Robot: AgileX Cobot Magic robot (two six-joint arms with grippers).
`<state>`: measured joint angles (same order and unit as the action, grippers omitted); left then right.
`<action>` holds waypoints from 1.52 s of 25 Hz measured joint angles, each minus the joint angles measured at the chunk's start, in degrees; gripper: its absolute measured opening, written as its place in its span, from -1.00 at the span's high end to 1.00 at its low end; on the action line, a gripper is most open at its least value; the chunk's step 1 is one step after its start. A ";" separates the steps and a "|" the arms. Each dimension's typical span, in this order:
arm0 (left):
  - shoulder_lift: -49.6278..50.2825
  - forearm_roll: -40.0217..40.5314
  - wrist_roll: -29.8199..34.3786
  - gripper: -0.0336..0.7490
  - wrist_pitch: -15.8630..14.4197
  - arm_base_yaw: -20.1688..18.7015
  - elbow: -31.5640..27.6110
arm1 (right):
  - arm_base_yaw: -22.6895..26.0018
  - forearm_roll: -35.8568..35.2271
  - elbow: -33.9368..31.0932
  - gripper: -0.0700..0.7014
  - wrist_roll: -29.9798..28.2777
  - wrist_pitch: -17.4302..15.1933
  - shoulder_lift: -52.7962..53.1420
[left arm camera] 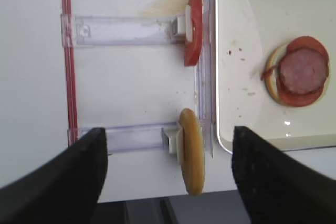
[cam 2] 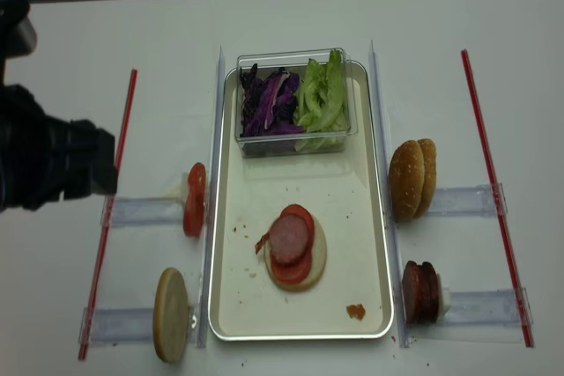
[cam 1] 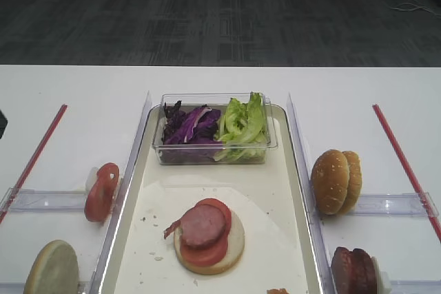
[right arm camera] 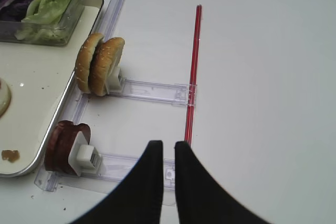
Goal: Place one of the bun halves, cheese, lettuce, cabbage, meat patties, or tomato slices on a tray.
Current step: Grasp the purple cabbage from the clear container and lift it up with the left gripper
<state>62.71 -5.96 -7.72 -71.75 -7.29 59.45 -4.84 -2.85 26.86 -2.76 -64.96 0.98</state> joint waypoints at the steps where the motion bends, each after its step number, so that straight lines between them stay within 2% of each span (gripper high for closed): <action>1: 1.52 -0.02 0.00 -0.29 0.00 0.00 1.67 | 0.00 0.00 0.00 0.58 0.00 0.00 0.00; 13: 19.95 -0.02 1.31 -0.29 0.16 0.00 19.30 | 0.00 0.00 0.00 0.58 0.91 0.00 0.00; 22: 31.78 -0.02 1.55 -0.29 0.38 0.00 28.65 | 0.00 0.00 0.00 0.58 0.91 0.00 0.00; 28: 36.83 0.09 1.66 -0.29 0.62 0.00 31.45 | 0.00 0.00 0.00 0.58 1.13 0.00 0.00; 35: 38.23 0.09 2.44 -0.29 0.72 0.00 31.81 | 0.00 0.00 0.00 0.58 1.25 0.00 0.00; 38: 39.30 0.18 2.79 -0.29 0.72 -1.10 32.83 | 0.00 0.00 0.00 0.58 1.25 0.00 0.00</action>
<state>102.01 -5.78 -4.93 -71.03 -8.39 92.28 -4.84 -2.85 26.86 -1.51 -64.96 0.98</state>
